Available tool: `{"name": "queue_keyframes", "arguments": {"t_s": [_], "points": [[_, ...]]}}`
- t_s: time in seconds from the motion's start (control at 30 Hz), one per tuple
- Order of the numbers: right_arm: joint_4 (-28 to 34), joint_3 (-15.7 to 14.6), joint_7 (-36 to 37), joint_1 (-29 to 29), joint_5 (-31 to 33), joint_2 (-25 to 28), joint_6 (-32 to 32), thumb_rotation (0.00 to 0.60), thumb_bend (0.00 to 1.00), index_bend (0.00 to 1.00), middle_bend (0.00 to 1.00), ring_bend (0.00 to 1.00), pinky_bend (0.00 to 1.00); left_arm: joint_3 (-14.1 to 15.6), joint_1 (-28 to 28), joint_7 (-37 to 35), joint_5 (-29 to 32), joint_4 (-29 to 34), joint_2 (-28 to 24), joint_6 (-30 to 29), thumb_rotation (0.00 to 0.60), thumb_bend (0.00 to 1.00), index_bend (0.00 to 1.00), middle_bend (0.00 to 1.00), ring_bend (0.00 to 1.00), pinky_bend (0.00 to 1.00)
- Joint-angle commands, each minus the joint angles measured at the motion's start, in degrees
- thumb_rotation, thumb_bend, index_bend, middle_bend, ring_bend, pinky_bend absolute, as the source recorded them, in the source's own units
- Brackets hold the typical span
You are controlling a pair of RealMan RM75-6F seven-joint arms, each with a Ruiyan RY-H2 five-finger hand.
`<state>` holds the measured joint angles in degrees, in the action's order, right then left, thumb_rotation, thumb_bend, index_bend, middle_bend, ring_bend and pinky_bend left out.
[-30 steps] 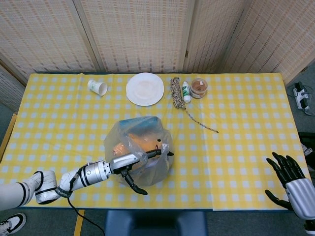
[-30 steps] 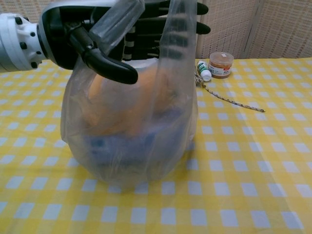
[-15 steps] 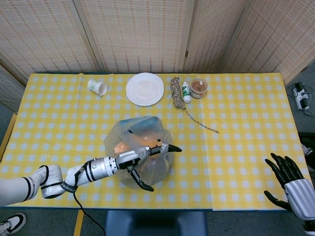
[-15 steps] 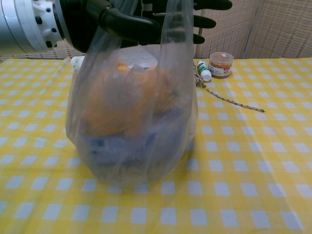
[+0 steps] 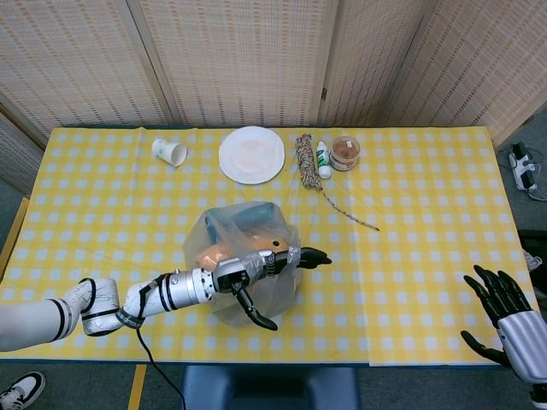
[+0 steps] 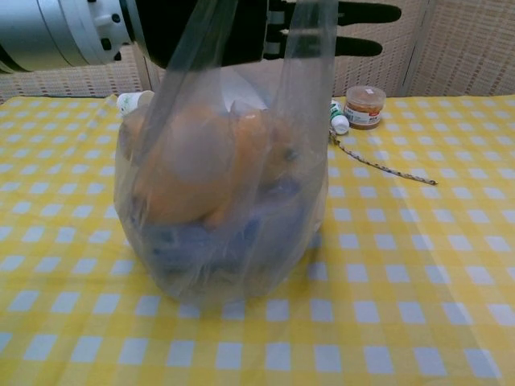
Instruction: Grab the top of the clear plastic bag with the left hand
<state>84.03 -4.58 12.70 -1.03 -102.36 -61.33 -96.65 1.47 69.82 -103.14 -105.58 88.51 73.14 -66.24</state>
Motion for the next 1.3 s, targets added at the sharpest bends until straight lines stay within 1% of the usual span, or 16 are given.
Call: {"name": "queue_keyframes", "arguments": {"t_s": [0.03, 0.13, 0.23, 0.33, 0.37, 0.47, 0.5, 0.53, 0.6, 0.67, 0.77, 0.9, 0.97, 1.1, 1.2, 1.3], "points": [[-0.1, 0.0, 0.1, -0.1, -0.1, 0.0, -0.2, 0.600, 0.27, 0.00, 0.00, 0.00, 0.00, 0.0, 2.0, -4.4, -0.7, -0.1, 0.4, 0.0, 0.600, 0.13, 0.04, 0.09, 0.00, 0.02], [-0.1, 0.0, 0.3, -0.2, -0.3, 0.1, -0.6, 0.600, 0.27, 0.00, 0.00, 0.00, 0.00, -0.3, 3.2, -8.4, -0.5, 0.4, 0.3, -0.5, 0.600, 0.13, 0.05, 0.09, 0.01, 0.04], [-0.2, 0.0, 0.5, -0.4, -0.3, 0.1, -1.0, 0.600, 0.27, 0.00, 0.00, 0.00, 0.00, -0.1, 3.9, -11.0, -0.5, 1.1, -0.4, -0.9, 0.600, 0.13, 0.09, 0.13, 0.04, 0.14], [-0.3, 0.0, 0.6, -0.4, -0.3, 0.1, -1.0, 0.600, 0.27, 0.00, 0.00, 0.00, 0.00, 0.0, 3.9, -11.5, 0.3, 2.1, -1.2, -0.7, 0.600, 0.12, 0.17, 0.27, 0.15, 0.28], [-0.3, 0.0, 0.6, -0.4, -0.3, 0.1, -1.0, 0.600, 0.27, 0.00, 0.00, 0.00, 0.00, -0.2, 3.7, -10.7, 1.4, 2.7, -1.4, -0.3, 0.600, 0.12, 0.23, 0.36, 0.23, 0.36], [-0.1, -0.1, 0.4, -0.3, -0.3, 0.1, -0.9, 0.600, 0.27, 0.00, 0.00, 0.00, 0.00, -1.3, 2.6, -5.4, 6.0, 6.4, -2.2, 1.6, 0.600, 0.15, 0.40, 0.60, 0.44, 0.58], [-0.1, -0.1, 0.4, -0.4, -0.4, 0.1, -0.9, 0.600, 0.27, 0.00, 0.00, 0.00, 0.00, -1.9, 2.0, -2.7, 8.3, 8.0, -2.6, 2.5, 0.600, 0.20, 0.48, 0.69, 0.51, 0.65], [-0.1, -0.1, 0.3, -0.4, -0.4, 0.1, -0.9, 0.600, 0.27, 0.00, 0.00, 0.00, 0.00, -2.6, 1.3, 0.6, 10.8, 9.7, -2.9, 3.1, 0.600, 0.27, 0.56, 0.77, 0.58, 0.71], [0.0, -0.1, 0.2, -0.4, -0.5, 0.1, -1.0, 0.600, 0.27, 0.00, 0.00, 0.00, 0.00, -4.2, -0.5, 9.9, 17.1, 14.1, -3.3, 4.2, 0.600, 0.42, 0.69, 0.88, 0.68, 0.81], [0.0, -0.1, 0.1, -0.5, -0.5, 0.0, -1.0, 0.600, 0.27, 0.00, 0.00, 0.00, 0.00, -5.5, -2.0, 17.7, 21.8, 18.0, -3.6, 4.5, 0.600, 0.52, 0.74, 0.94, 0.74, 0.87], [0.1, -0.2, -0.1, -0.4, -0.7, 0.0, -0.9, 0.600, 0.27, 0.00, 0.00, 0.00, 0.00, -7.0, -3.9, 24.9, 25.8, 21.1, -3.5, 4.2, 0.600, 0.60, 0.76, 0.97, 0.76, 0.89], [0.3, -0.4, -0.4, -0.6, -1.0, 0.0, -1.1, 0.600, 0.27, 0.00, 0.00, 0.00, 0.00, -8.7, -6.1, 30.1, 28.5, 22.8, -2.9, 3.5, 0.600, 0.67, 0.80, 0.99, 0.78, 0.90], [0.3, -0.4, -0.5, -0.6, -1.1, 0.0, -1.3, 0.600, 0.27, 0.00, 0.00, 0.00, 0.00, -9.6, -7.2, 32.0, 29.2, 23.3, -2.7, 3.3, 0.600, 0.71, 0.81, 1.00, 0.79, 0.91], [0.4, -0.5, -0.6, -0.7, -1.2, 0.0, -1.3, 0.600, 0.27, 0.00, 0.00, 0.00, 0.00, -11.1, -8.8, 34.6, 30.6, 24.4, -2.5, 3.6, 0.600, 0.84, 0.85, 1.00, 0.80, 0.92], [0.4, -0.5, -0.6, -0.7, -1.3, 0.0, -1.3, 0.600, 0.27, 0.00, 0.00, 0.00, 0.00, -12.4, -9.9, 35.6, 31.1, 25.4, -2.5, 4.0, 0.600, 0.88, 0.86, 1.00, 0.81, 0.93], [0.5, -0.6, -0.6, -0.7, -1.4, 0.1, -1.3, 0.600, 0.27, 0.00, 0.00, 0.00, 0.00, -13.8, -10.8, 35.1, 31.1, 26.2, -3.1, 5.0, 0.600, 0.89, 0.86, 1.00, 0.81, 0.93]]}}
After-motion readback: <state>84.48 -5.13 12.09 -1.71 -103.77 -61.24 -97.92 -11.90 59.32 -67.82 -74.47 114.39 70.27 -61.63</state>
